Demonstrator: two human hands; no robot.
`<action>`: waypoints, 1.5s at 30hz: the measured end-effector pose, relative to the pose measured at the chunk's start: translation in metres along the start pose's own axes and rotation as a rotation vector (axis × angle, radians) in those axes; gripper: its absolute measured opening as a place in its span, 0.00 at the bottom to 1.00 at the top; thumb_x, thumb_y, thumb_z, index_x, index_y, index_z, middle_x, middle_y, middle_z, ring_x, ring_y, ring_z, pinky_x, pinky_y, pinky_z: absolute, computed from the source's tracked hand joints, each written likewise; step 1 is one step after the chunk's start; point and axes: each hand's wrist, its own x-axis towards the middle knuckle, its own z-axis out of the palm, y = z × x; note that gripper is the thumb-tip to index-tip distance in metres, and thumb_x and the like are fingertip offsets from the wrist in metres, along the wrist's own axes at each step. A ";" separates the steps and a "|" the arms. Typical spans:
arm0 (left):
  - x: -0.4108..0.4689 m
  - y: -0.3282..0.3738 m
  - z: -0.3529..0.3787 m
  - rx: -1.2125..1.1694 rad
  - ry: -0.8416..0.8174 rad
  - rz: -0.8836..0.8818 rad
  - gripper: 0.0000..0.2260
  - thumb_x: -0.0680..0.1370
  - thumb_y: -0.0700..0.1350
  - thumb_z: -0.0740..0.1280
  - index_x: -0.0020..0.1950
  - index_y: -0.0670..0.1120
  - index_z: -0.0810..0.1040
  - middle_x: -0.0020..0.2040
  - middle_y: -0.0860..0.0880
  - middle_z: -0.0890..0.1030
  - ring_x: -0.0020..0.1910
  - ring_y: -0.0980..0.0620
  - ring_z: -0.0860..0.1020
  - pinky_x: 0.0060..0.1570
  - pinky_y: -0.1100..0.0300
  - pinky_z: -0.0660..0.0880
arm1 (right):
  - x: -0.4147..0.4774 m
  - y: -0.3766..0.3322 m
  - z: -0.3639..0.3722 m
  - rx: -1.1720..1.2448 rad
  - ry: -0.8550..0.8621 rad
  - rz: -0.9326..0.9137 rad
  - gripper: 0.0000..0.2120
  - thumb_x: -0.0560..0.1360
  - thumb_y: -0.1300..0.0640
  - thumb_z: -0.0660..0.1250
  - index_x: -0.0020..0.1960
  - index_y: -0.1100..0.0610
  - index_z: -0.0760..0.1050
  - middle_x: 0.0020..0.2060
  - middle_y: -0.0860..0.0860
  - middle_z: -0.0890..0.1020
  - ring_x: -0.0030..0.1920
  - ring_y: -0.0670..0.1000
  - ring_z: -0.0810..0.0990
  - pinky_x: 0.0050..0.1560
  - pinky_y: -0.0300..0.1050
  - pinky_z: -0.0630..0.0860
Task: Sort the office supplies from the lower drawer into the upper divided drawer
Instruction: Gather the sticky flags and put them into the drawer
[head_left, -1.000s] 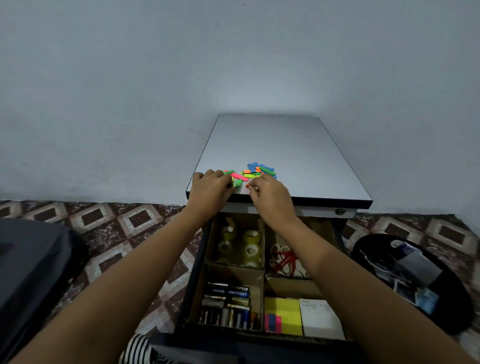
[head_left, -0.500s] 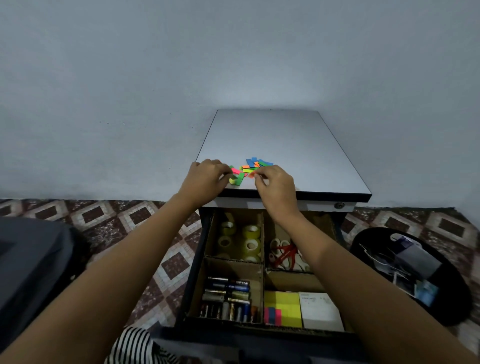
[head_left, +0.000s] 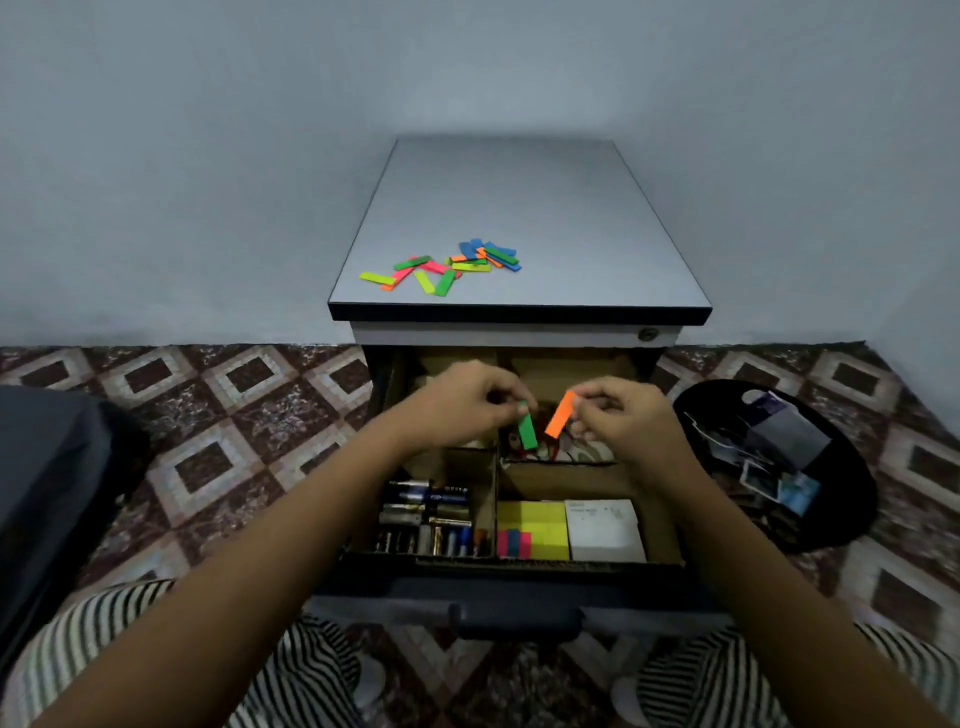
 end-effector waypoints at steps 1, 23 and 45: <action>-0.001 0.002 0.013 -0.002 -0.064 -0.016 0.09 0.78 0.44 0.65 0.56 0.47 0.81 0.51 0.50 0.82 0.50 0.56 0.79 0.53 0.61 0.75 | -0.009 0.010 -0.003 -0.052 -0.020 0.030 0.05 0.75 0.63 0.66 0.46 0.57 0.80 0.31 0.47 0.81 0.31 0.42 0.80 0.43 0.44 0.79; 0.027 0.003 0.101 0.141 -0.524 -0.092 0.09 0.77 0.38 0.65 0.54 0.42 0.81 0.49 0.45 0.84 0.47 0.51 0.81 0.48 0.61 0.75 | -0.064 0.059 0.012 -0.364 0.142 0.123 0.06 0.75 0.63 0.64 0.45 0.60 0.81 0.34 0.53 0.79 0.38 0.51 0.75 0.37 0.40 0.64; 0.024 -0.002 0.112 0.372 -0.514 -0.004 0.05 0.76 0.38 0.64 0.47 0.43 0.79 0.45 0.45 0.80 0.44 0.48 0.77 0.43 0.56 0.74 | -0.065 0.059 0.014 -0.399 0.120 0.095 0.07 0.75 0.63 0.64 0.46 0.61 0.81 0.38 0.55 0.82 0.37 0.48 0.73 0.35 0.36 0.62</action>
